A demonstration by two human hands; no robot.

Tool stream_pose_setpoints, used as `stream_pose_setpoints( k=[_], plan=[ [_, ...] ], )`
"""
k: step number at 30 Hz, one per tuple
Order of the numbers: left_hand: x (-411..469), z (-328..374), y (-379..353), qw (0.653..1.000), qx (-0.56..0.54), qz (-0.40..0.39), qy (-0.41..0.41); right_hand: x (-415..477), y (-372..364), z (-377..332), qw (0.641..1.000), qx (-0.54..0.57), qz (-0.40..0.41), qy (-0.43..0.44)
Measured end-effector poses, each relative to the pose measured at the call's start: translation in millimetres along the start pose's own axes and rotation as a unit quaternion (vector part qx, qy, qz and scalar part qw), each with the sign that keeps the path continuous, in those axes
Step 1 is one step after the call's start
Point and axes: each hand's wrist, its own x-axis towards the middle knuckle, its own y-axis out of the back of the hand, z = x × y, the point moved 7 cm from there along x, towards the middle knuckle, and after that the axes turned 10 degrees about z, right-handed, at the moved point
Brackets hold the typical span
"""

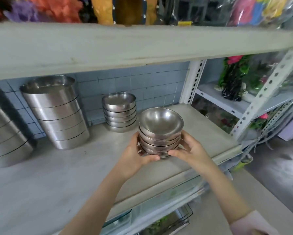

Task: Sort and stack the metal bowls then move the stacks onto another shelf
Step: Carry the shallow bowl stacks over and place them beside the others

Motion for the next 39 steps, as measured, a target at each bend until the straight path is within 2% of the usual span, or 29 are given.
stream_pose_setpoints(
  k=[7,14,23,28,31,39],
  plan=[
    [38.4,-15.9,-17.3,1.000,0.011,0.012,0.010,47.3,13.3,19.2,0.999,0.005,-0.035,-0.001],
    [72.3,-21.8,-35.8,0.993,0.060,0.103,0.026,110.2,24.1,23.7,0.994,-0.019,-0.109,0.013],
    [110.6,-11.4,-52.8,0.978,0.070,0.198,0.021,182.2,26.1,5.6,0.987,-0.024,-0.148,0.064],
    [121.3,-6.9,-51.3,0.962,0.119,0.244,0.010,201.2,21.1,9.1,0.983,-0.032,-0.153,0.094],
    [127.9,-7.6,-48.7,0.957,0.137,0.255,0.017,209.4,16.8,11.9,0.985,-0.018,-0.148,0.087],
    [140.5,-11.3,-44.5,0.965,0.069,0.250,0.023,222.8,5.8,16.4,0.985,0.009,-0.149,0.086]
  ],
)
